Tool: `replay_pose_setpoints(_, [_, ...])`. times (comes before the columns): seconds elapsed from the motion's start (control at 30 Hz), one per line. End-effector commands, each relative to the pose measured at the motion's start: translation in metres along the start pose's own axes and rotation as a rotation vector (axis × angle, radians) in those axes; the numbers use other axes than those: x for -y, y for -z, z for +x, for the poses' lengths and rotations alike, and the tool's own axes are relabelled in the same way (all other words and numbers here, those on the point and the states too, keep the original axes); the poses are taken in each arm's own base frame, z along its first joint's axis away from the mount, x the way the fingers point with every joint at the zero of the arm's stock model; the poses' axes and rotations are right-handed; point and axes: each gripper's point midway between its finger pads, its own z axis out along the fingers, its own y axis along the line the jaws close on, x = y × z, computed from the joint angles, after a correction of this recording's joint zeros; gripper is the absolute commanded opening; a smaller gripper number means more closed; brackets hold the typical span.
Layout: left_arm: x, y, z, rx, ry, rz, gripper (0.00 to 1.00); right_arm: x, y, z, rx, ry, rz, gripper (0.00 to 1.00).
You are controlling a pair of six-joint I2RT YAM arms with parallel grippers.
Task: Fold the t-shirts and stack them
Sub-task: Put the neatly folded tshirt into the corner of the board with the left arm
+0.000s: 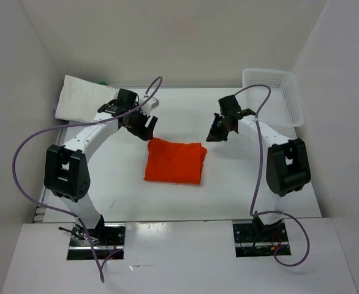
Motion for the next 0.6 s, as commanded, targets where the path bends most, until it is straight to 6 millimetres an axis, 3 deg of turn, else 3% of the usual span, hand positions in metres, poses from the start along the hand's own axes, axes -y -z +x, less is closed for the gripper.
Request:
replay_pose_setpoints(0.0, [0.058,-0.018,0.078,-0.213,0.086,0.283,0.81,0.007,0.023,0.003,0.032,0.021,0.015,0.09])
replay_pose_setpoints(0.07, [0.067,-0.022,0.101,-0.260,0.126,0.334,0.81,0.004,0.030,0.002,0.043,0.023,0.007,0.11])
replay_pose_setpoints(0.23, [0.076,-0.031,0.103,-0.250,0.153,0.426,0.84,0.006,0.038,0.006,0.041,0.023,0.007,0.11])
replay_pose_setpoints(0.47, [0.076,-0.054,0.129,-0.351,0.216,0.437,0.88,0.007,0.055,0.005,0.071,0.020,0.002,0.12])
replay_pose_setpoints(0.57, [0.083,-0.069,0.139,-0.402,0.225,0.455,0.81,0.011,0.059,0.005,0.068,0.010,0.010,0.12])
